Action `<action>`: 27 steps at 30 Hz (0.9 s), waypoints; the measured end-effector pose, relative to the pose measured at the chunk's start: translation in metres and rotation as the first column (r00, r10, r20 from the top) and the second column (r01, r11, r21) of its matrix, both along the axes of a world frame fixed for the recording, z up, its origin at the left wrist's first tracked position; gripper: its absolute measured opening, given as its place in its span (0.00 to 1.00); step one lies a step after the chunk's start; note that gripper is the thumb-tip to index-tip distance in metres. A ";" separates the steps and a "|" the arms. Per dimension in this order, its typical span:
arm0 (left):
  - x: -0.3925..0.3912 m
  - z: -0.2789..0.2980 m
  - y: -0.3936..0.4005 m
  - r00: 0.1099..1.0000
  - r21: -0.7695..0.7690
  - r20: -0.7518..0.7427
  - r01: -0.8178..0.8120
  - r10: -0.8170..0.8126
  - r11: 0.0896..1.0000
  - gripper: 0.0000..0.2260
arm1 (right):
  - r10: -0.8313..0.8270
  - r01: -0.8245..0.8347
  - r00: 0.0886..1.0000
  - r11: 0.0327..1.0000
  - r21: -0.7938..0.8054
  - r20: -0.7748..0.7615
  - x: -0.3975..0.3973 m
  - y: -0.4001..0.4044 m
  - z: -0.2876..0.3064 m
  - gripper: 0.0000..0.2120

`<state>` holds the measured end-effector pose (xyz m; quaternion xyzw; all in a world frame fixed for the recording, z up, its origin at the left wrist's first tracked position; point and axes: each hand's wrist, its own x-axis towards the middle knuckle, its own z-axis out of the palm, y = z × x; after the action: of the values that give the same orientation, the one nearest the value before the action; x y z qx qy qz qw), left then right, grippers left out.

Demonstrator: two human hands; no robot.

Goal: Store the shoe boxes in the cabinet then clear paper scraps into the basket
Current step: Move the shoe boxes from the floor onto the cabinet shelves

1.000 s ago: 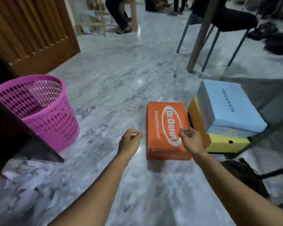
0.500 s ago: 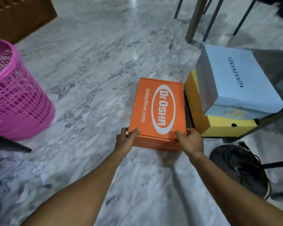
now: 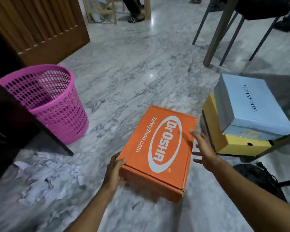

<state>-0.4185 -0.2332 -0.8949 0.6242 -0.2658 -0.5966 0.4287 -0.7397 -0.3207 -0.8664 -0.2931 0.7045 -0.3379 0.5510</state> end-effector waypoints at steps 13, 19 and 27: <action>0.143 0.113 0.130 0.997 -0.168 -0.052 -0.062 0.054 0.984 0.37 | 0.421 -0.392 0.894 0.901 -0.186 0.154 0.119 0.033 0.129 0.32; 0.195 0.186 0.122 0.981 -0.286 -0.097 -0.186 0.165 0.940 0.40 | 0.713 -0.629 0.676 0.689 -0.361 0.184 0.185 0.043 0.194 0.31; 0.279 0.267 0.157 0.962 -0.500 0.088 -0.182 0.259 0.846 0.34 | 0.898 -0.776 0.432 0.415 -0.475 0.078 0.302 0.070 0.262 0.35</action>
<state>-0.1398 -0.0765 -0.6279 0.5658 -0.3657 -0.4076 0.6165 -0.4375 -0.2504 -0.6046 -0.6479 0.2796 -0.1790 0.6856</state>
